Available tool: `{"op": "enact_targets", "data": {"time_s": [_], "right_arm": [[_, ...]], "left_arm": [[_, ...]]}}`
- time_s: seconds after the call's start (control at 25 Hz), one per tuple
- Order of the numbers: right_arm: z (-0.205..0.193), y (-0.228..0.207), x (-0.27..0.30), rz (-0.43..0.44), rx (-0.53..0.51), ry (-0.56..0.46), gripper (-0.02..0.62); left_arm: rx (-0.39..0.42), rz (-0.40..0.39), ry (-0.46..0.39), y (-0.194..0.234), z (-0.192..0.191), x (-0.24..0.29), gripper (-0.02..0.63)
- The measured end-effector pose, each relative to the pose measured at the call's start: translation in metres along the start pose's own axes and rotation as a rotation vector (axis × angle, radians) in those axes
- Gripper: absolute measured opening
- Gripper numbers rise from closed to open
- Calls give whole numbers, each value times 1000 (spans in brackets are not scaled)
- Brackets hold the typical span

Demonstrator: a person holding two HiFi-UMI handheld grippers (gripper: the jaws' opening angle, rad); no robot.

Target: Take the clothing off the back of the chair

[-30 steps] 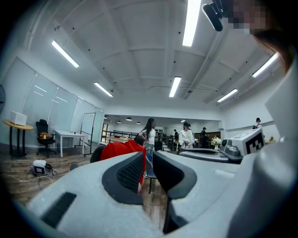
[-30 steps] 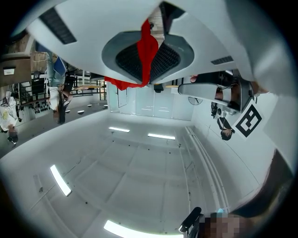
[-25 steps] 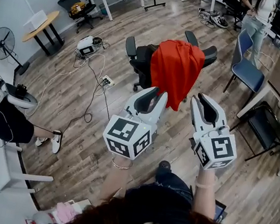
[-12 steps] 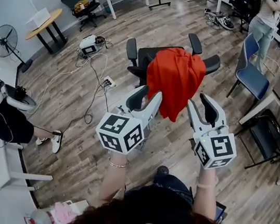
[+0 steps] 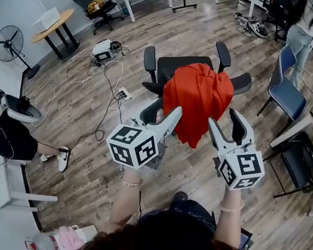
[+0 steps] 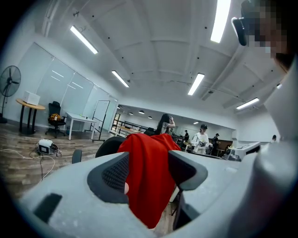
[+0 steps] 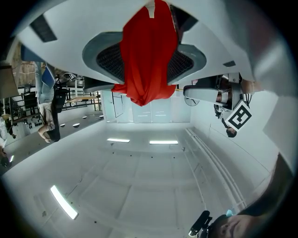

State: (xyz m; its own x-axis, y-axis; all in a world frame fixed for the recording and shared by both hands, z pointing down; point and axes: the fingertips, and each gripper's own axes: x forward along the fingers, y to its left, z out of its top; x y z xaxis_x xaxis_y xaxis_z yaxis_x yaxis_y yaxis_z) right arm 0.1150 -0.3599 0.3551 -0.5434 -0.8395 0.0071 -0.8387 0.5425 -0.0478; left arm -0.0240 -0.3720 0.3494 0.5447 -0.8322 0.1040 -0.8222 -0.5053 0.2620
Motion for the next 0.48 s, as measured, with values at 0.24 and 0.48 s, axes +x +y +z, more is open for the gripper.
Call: {"op": "enact_targets", "data": {"time_s": [0.24,0.48], "right_arm": [[-13,-13,21,3,19,22,278],[-20,-21,35,22,19,44,301]], "left_arm": [[-34,7,24,19,-10,22,294],[-68,-18,45,24,-13,42,307]]}}
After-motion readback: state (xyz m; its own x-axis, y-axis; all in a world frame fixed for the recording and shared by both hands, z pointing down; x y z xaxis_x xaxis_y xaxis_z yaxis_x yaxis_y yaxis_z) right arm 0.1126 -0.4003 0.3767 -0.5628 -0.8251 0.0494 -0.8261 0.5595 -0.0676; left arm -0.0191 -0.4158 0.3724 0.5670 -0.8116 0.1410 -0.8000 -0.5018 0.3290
